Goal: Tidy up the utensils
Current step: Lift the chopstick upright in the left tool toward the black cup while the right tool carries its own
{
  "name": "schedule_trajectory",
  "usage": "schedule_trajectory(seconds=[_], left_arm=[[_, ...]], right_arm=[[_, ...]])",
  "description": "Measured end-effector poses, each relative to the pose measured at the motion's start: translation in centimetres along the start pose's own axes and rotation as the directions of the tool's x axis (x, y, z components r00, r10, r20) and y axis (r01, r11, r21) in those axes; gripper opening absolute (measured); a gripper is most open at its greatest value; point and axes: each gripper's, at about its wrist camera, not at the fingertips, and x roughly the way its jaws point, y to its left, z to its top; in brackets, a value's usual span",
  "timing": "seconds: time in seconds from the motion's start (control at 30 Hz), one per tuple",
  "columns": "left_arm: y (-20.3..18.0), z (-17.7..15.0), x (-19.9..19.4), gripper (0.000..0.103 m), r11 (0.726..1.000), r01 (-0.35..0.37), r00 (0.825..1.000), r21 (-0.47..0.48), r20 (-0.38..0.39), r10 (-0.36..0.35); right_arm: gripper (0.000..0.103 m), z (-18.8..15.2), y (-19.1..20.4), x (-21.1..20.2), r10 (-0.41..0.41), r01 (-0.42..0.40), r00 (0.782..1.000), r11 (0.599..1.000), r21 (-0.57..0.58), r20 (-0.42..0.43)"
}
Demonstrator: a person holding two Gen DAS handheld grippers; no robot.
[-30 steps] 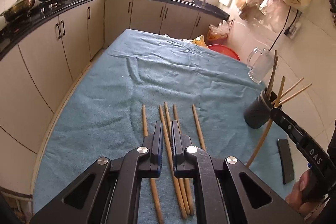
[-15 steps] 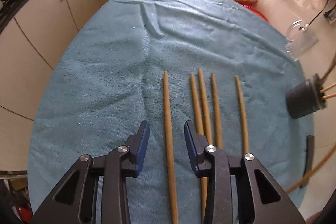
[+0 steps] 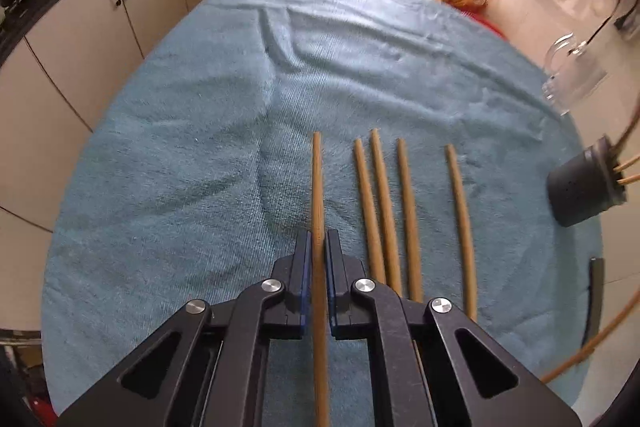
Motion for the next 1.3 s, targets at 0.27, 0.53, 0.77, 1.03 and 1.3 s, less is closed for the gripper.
schedule_trajectory(seconds=[0.27, 0.53, 0.77, 1.03, 1.3], left_arm=[[-0.3, -1.2, -6.9, 0.006, 0.999, 0.045, 0.984, 0.022, 0.174, -0.048], [-0.9, -2.2, -11.4, 0.006, 0.996, 0.072, 0.958, 0.055, 0.274, -0.084], [-1.4, -2.6, -12.7, 0.006, 0.994, 0.084, 0.951, 0.072, 0.294, -0.101], [-1.7, -2.6, -13.7, 0.006, 0.992, 0.093, 0.944, 0.080, 0.309, -0.113], [-2.4, -2.4, -14.5, 0.006, 0.991, 0.092, 0.939, 0.093, 0.324, -0.118]], right_arm=[[0.007, 0.0, 0.6, -1.3, -0.005, 0.005, 0.999, 1.000, -0.007, 0.037], [0.007, 0.0, 0.6, -2.2, -0.008, 0.009, 0.998, 1.000, -0.007, 0.061], [0.007, 0.1, 0.8, -3.2, -0.015, 0.015, 0.997, 1.000, -0.003, 0.080], [0.007, 0.5, 0.5, -3.8, -0.015, 0.014, 0.995, 1.000, 0.006, 0.096], [0.007, 0.7, 0.2, -4.4, -0.011, 0.010, 0.994, 1.000, 0.015, 0.111]])
